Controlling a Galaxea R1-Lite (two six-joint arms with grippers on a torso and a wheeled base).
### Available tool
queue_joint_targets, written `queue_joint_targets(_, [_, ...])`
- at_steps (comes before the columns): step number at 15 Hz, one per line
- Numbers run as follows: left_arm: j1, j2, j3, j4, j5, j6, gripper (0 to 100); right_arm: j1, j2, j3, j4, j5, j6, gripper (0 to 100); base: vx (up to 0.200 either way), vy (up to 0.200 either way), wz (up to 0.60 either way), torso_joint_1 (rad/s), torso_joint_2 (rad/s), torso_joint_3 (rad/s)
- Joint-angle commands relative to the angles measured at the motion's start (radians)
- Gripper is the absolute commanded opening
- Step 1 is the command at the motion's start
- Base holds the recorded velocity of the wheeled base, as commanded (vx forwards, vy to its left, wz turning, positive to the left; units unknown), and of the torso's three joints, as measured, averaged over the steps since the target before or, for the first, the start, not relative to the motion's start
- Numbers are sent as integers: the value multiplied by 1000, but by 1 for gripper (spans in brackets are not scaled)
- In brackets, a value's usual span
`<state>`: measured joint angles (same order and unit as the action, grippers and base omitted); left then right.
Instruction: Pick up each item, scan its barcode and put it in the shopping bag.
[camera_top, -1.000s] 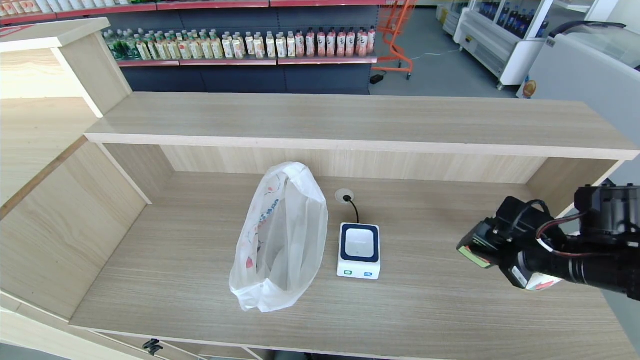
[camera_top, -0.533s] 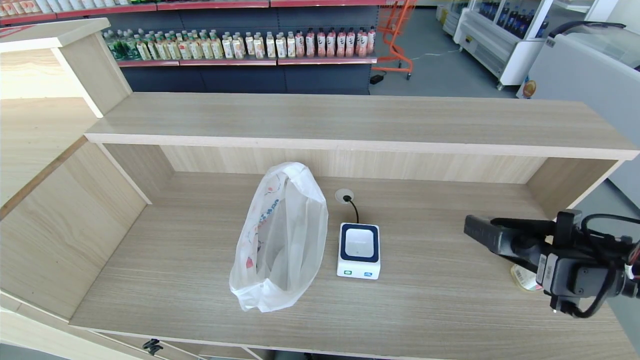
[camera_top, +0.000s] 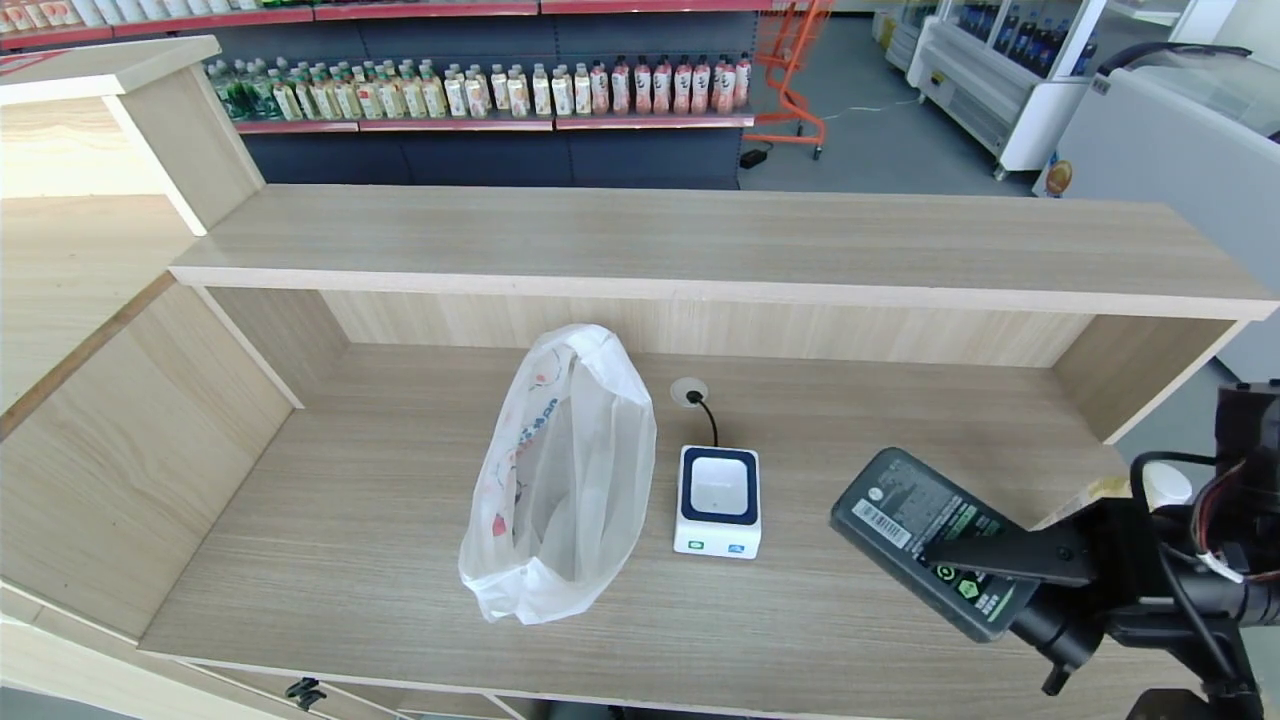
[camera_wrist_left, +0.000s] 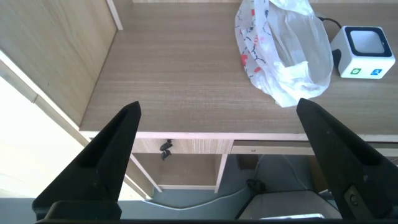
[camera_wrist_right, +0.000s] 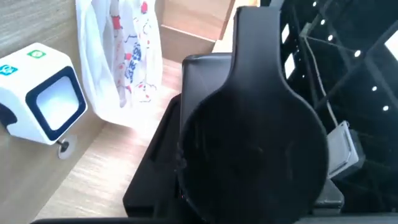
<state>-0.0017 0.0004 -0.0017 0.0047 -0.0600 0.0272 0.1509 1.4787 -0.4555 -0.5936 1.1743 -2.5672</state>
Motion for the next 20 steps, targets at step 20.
queue_joint_targets(20, [0,0,2,0,0,0,100,237,46,9,15,-1,-257,0,0,0,0,0,0,0])
